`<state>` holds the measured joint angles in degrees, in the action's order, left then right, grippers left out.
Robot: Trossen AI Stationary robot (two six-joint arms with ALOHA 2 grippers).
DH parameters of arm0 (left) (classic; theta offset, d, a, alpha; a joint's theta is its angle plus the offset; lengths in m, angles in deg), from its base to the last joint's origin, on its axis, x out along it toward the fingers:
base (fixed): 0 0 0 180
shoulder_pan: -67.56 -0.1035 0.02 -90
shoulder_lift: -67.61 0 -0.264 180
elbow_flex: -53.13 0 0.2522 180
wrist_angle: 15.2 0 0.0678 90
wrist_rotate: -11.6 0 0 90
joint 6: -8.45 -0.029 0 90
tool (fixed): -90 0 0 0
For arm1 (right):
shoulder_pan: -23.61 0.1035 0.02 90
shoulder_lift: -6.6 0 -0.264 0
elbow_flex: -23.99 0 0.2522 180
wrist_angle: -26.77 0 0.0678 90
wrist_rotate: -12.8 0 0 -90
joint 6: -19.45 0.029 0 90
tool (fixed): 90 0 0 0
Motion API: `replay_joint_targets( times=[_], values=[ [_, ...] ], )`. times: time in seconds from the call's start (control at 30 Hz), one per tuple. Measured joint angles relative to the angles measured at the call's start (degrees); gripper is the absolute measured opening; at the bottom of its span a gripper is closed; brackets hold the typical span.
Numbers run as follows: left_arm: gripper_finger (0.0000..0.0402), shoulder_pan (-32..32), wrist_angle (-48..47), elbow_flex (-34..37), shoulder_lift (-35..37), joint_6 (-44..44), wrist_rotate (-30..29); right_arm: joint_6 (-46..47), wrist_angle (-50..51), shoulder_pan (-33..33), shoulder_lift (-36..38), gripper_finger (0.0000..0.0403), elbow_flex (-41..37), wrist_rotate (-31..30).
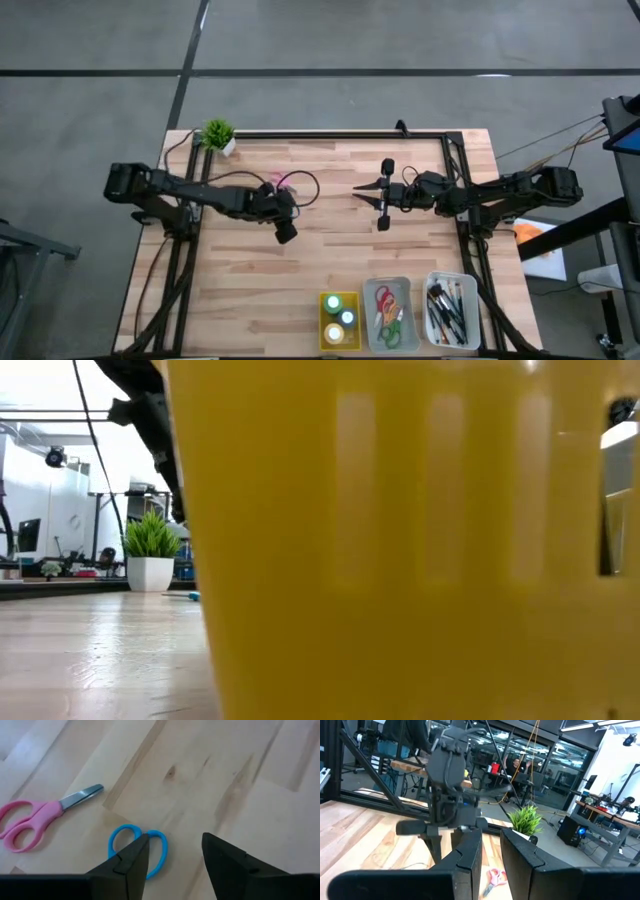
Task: Pick & Place Paint Supplies
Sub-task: Put the blue scissors into the gray bin
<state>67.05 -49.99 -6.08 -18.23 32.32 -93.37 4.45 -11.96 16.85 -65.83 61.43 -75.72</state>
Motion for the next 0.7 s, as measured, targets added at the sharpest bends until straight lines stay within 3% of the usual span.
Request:
replay_joint_targets(
  times=[0.37,0.7],
  values=[
    [0.0187,-5.52,-2.31,-4.56,-8.93,4.99,2.76,0.00,0.00,0.00,0.00,0.0066,0.00,0.00],
    [0.0187,-6.08,-3.31,-4.90,-10.73,6.67,4.59,0.00,0.00,0.00,0.00,0.0066,0.00,0.00]
  ],
)
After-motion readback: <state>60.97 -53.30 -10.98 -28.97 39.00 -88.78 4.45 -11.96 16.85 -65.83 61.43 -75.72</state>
